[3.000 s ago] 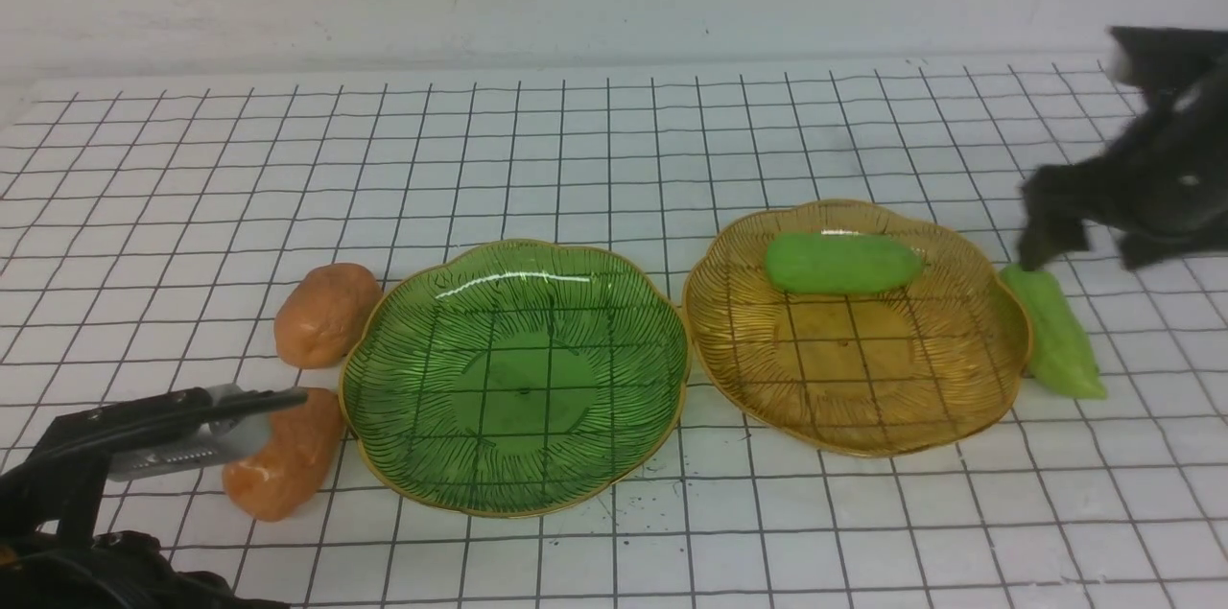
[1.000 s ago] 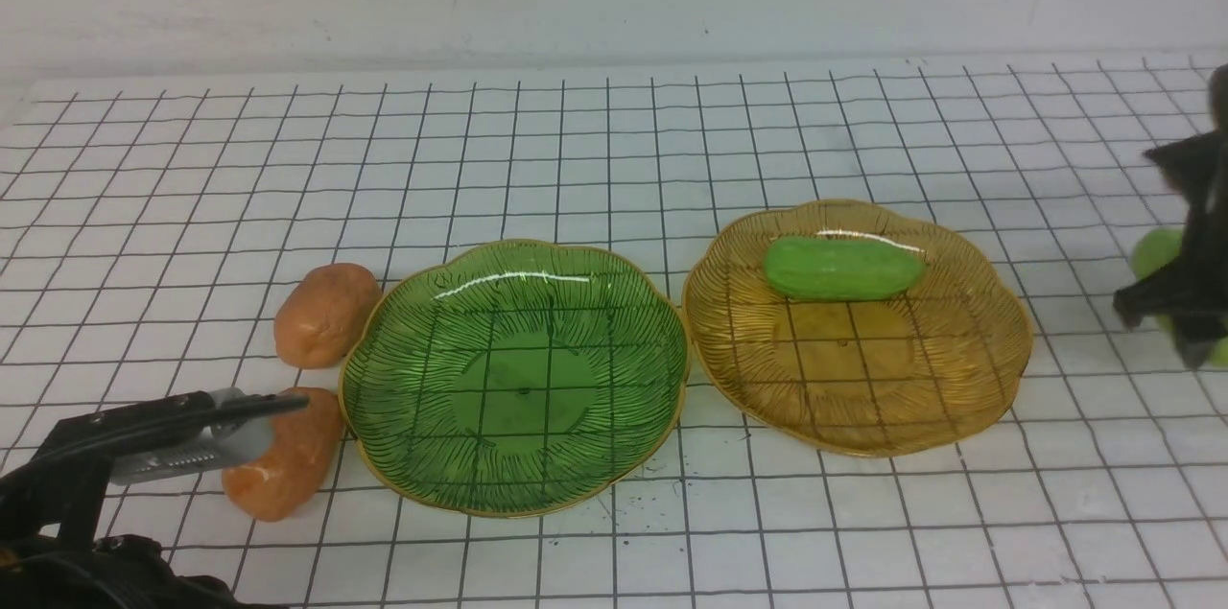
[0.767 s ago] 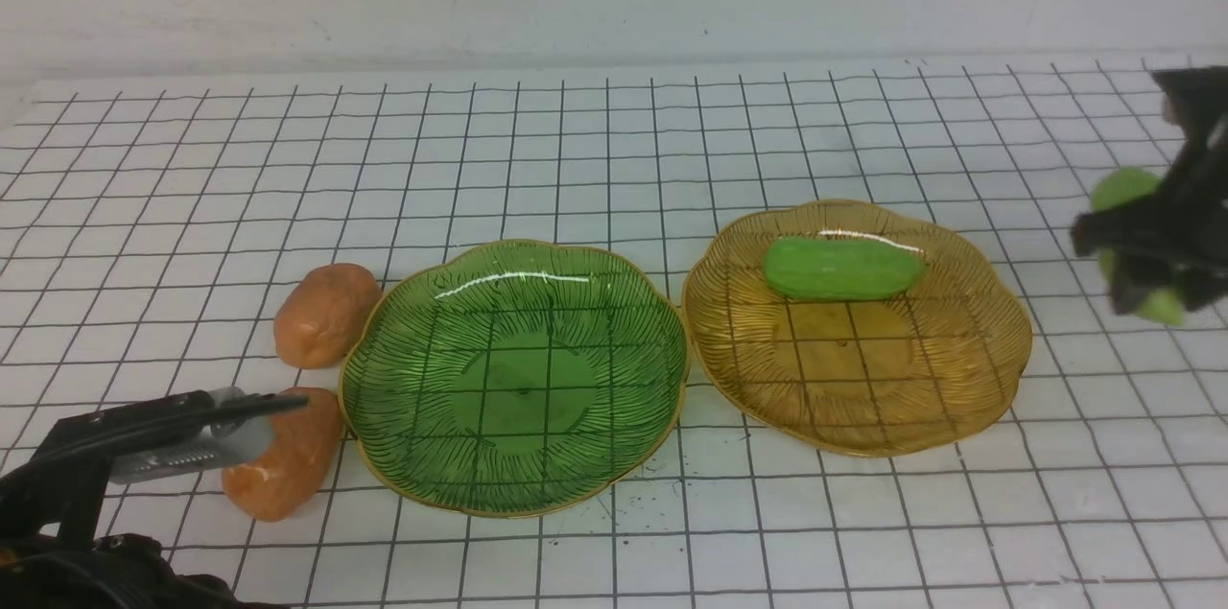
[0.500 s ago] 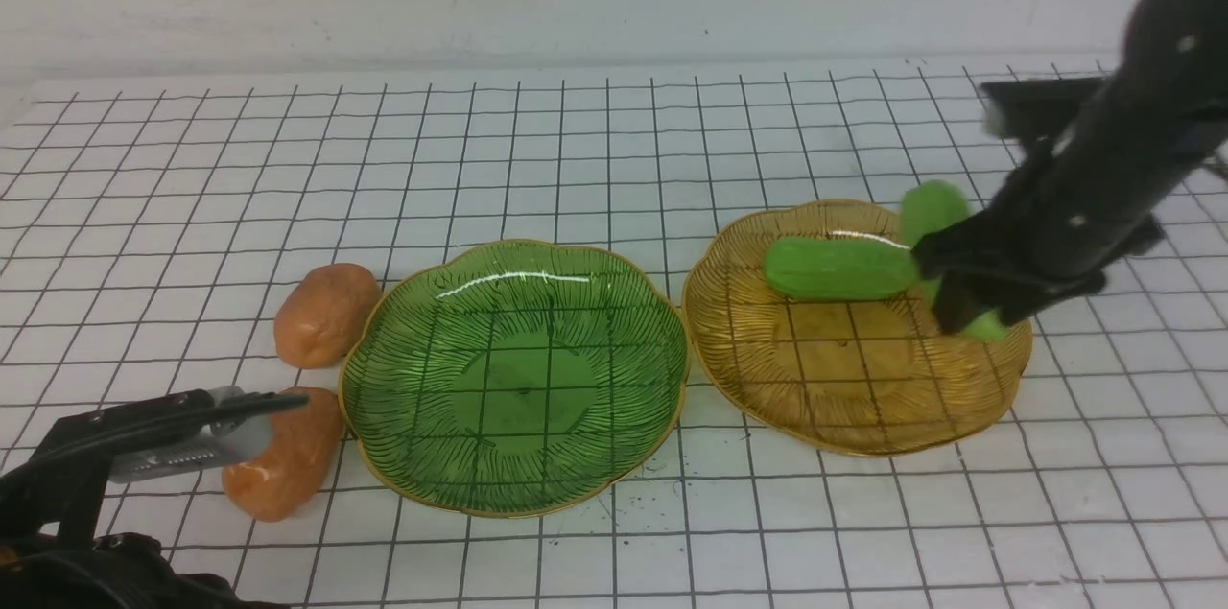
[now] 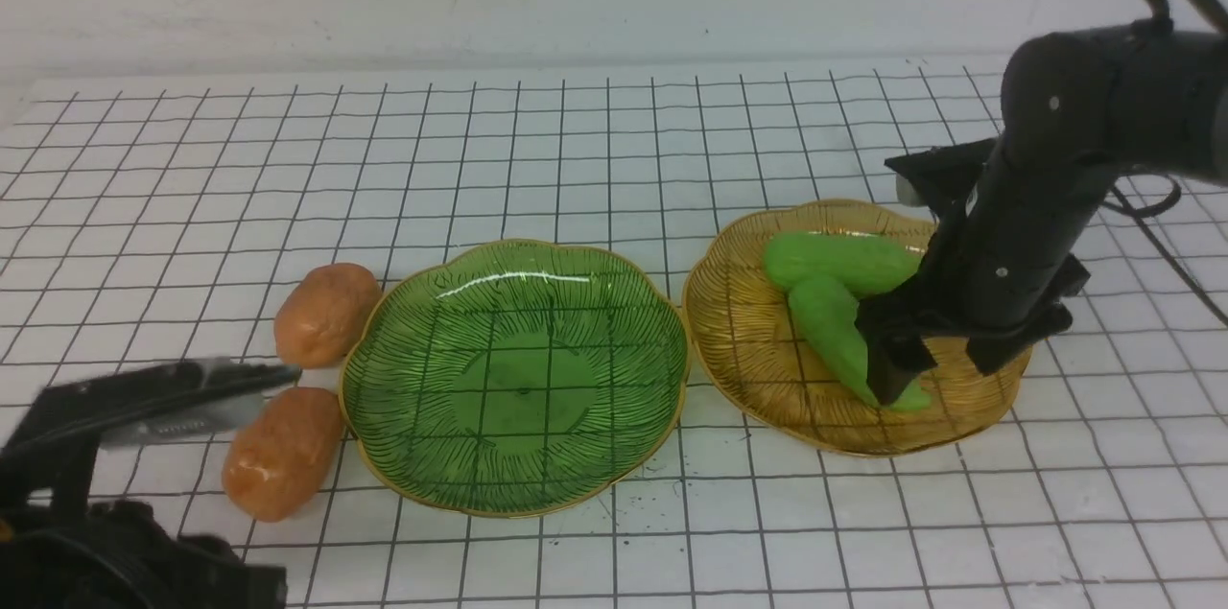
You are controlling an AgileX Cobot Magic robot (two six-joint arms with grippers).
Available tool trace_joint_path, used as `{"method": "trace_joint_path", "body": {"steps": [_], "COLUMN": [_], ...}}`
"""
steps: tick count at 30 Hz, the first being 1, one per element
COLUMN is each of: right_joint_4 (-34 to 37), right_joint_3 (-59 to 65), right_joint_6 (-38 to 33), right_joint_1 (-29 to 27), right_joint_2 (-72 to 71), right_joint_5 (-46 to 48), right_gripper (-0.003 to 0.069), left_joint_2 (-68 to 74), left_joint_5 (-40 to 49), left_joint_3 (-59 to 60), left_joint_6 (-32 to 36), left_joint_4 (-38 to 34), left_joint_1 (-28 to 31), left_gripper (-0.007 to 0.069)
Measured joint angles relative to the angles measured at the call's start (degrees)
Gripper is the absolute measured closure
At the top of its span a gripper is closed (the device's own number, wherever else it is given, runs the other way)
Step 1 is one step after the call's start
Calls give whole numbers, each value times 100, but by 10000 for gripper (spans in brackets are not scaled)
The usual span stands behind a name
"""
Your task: Put different types of vegetables on the plate.
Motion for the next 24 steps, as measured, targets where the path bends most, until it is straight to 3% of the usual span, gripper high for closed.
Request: {"method": "trace_joint_path", "body": {"steps": [5,7,8,12,16,19,24], "right_joint_4": [170,301,415,557,644,663,663], "right_joint_3": [-268,-239,-119,451,1184,1698,2242], "right_joint_6": [7,7,7,1,-70,-104,-126], "right_joint_1": [0,0,0,0,0,0,0], "right_joint_2": [-110,-293,-606,-1474,-2409,-3051,-3778], "right_joint_5": [84,111,121,138,180,236,275], "right_gripper": [25,86,167,394,589,652,672], "left_joint_2": [30,54,134,566,1138,1692,2491], "left_joint_5": [-437,-512,-512,-517,-649,-937,-1481], "left_joint_3": [-470,-663,-822,-957,-964,-973,-989], "left_joint_6": [-295,-526,-816,-1231,-1240,-1185,-1090], "left_joint_4": [461,738,1058,1551,1780,1797,1797], "left_joint_1": [0,0,0,0,0,0,0], "left_gripper": [414,366,314,221,138,67,10]}}
